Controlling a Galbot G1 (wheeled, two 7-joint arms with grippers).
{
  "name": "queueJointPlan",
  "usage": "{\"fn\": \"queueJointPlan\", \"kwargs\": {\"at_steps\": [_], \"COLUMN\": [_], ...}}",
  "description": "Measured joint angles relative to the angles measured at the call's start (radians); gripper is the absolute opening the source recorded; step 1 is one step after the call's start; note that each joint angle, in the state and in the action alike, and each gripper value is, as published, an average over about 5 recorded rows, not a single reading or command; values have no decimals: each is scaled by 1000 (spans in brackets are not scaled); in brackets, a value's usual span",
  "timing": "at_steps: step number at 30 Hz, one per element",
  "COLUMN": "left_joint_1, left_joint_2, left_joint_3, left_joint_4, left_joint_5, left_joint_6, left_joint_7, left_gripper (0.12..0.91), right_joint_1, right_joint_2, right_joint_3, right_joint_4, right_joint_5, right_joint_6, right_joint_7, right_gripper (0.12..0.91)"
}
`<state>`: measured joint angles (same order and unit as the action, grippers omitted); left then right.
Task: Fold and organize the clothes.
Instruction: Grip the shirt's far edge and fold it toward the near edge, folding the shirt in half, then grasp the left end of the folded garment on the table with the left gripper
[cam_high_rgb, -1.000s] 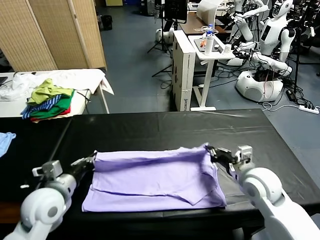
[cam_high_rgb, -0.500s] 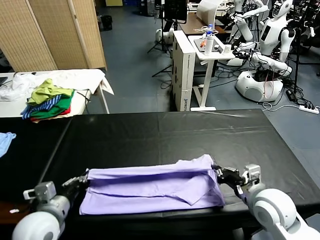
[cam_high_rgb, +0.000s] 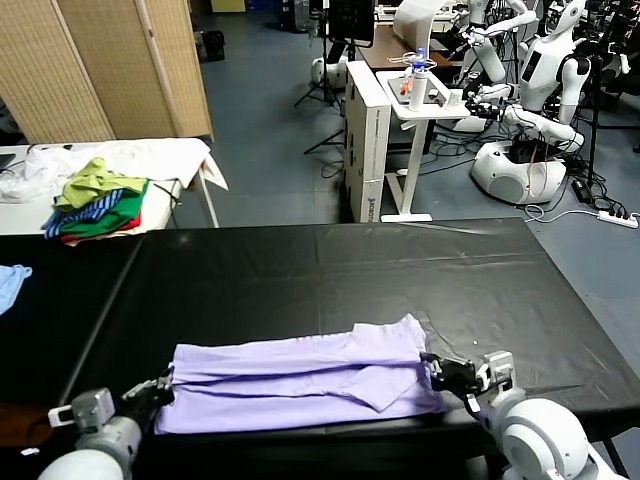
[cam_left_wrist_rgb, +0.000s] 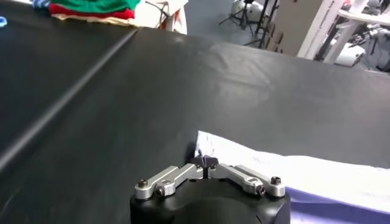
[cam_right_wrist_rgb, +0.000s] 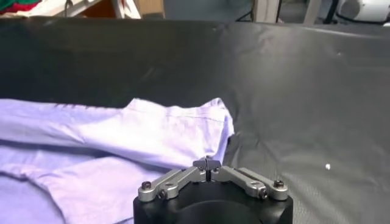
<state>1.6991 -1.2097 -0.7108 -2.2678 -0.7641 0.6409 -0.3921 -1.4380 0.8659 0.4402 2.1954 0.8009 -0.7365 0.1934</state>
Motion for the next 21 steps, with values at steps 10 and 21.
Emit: {"fn": "queueJointPlan", "kwargs": {"at_steps": [10, 21], "left_joint_1": [61, -19], "left_joint_2": [-45, -24], "left_joint_3": [-10, -30], "left_joint_4": [-65, -64], "left_joint_5": [24, -14], "left_joint_6": [35, -41], "left_joint_7": [-45, -20], "left_gripper": [676, 906], "right_joint_1": [-46, 76], "right_joint_2": [-9, 62], "right_joint_3": [64, 51], "right_joint_4": [72, -11], "right_joint_5": [49, 47], "right_joint_6": [0, 53], "right_joint_7": [5, 87], "right_gripper": [720, 907]}}
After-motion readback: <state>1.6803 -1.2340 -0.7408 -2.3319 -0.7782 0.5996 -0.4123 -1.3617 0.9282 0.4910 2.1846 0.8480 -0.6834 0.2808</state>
